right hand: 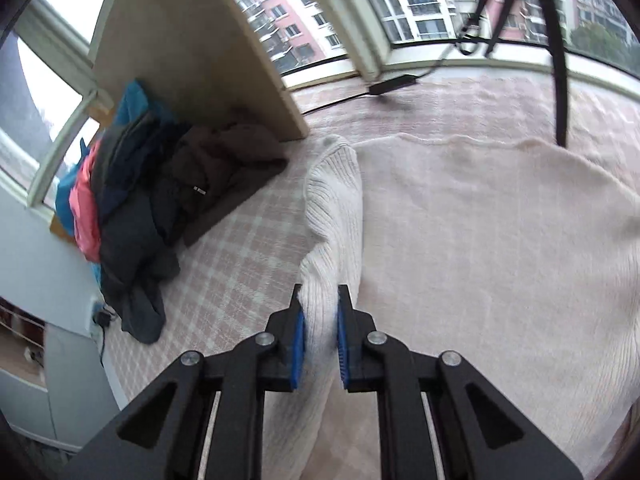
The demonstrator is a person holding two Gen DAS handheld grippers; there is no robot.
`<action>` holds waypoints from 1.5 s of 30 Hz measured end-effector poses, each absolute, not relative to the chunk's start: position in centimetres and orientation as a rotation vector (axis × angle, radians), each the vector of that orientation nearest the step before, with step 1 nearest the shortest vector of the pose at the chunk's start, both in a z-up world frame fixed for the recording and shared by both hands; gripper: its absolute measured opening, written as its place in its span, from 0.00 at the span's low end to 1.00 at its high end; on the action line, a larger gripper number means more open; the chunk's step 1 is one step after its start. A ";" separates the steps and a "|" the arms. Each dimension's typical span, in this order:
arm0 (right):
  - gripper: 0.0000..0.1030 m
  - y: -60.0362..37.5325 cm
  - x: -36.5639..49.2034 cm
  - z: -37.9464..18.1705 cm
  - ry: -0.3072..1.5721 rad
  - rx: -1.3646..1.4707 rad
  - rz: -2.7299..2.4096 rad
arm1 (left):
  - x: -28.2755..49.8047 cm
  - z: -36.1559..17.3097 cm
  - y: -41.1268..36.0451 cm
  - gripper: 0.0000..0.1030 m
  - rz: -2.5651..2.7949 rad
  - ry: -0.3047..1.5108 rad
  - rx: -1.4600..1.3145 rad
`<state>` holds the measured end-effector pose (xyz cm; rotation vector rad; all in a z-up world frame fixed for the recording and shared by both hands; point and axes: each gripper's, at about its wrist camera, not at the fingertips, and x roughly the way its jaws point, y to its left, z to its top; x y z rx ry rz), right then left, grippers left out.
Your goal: Fold clothes
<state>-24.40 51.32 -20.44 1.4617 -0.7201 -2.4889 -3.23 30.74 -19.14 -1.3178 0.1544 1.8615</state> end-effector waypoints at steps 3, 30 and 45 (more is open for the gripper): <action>0.20 54.5 -23.8 -23.2 -0.682 1.710 -2.512 | -3.0 -19.9 31.5 0.07 1.799 0.179 -1.374; 0.35 67.9 1.8 -12.9 -0.576 1.553 -2.951 | -1.3 -18.2 37.3 0.08 1.617 0.290 -1.301; 0.44 75.2 13.4 -23.1 -0.193 2.135 -2.885 | -1.3 -19.7 52.8 0.14 1.517 0.475 -1.268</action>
